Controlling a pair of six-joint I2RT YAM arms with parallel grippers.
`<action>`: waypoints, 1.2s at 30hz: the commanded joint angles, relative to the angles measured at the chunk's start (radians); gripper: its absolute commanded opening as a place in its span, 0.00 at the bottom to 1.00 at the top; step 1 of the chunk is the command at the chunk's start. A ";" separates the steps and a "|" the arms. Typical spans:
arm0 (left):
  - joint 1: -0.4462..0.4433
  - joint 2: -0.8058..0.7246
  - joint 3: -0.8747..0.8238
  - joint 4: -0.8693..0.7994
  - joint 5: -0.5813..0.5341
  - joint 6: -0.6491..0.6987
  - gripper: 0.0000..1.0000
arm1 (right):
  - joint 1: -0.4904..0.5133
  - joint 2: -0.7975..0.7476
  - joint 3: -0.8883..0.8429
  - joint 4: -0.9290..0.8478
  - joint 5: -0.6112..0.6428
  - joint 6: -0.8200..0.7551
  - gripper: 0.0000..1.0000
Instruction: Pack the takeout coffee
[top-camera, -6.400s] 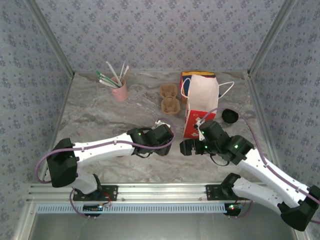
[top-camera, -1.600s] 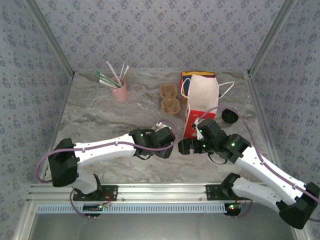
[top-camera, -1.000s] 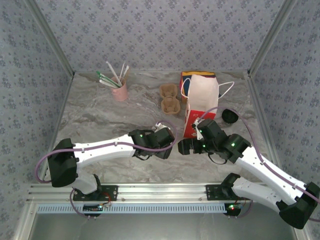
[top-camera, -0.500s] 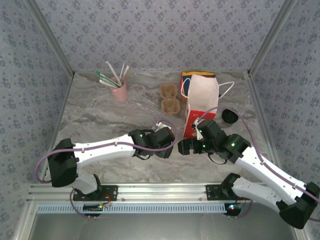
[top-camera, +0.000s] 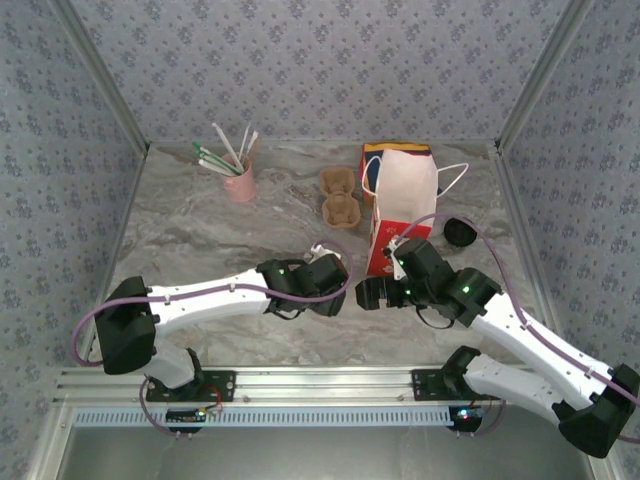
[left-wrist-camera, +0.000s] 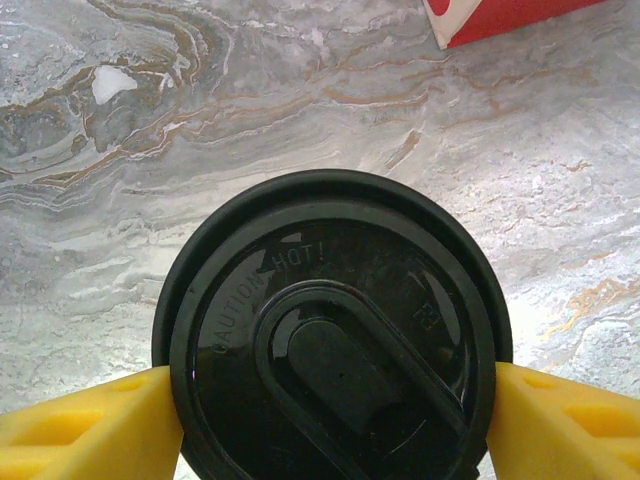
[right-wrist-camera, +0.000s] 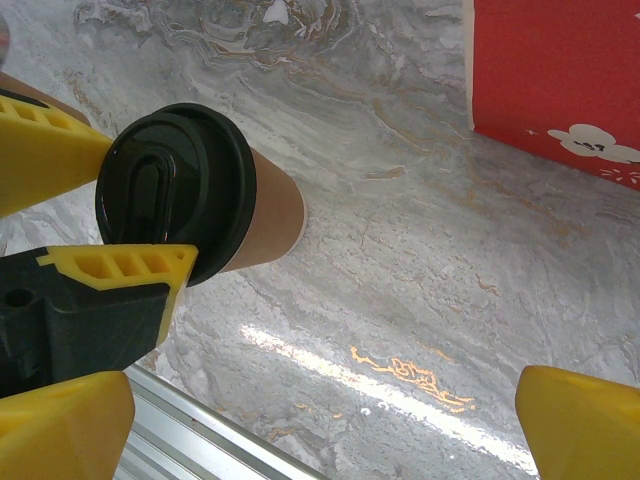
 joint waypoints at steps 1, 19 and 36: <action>0.005 -0.003 -0.011 0.002 0.019 -0.008 0.75 | 0.007 -0.001 -0.004 -0.001 -0.001 0.011 1.00; 0.005 -0.015 0.029 -0.035 0.008 -0.003 0.80 | 0.010 -0.003 -0.008 0.003 0.001 0.012 1.00; 0.005 -0.036 0.071 -0.058 -0.005 0.001 0.82 | 0.011 0.004 -0.010 0.014 -0.001 0.015 1.00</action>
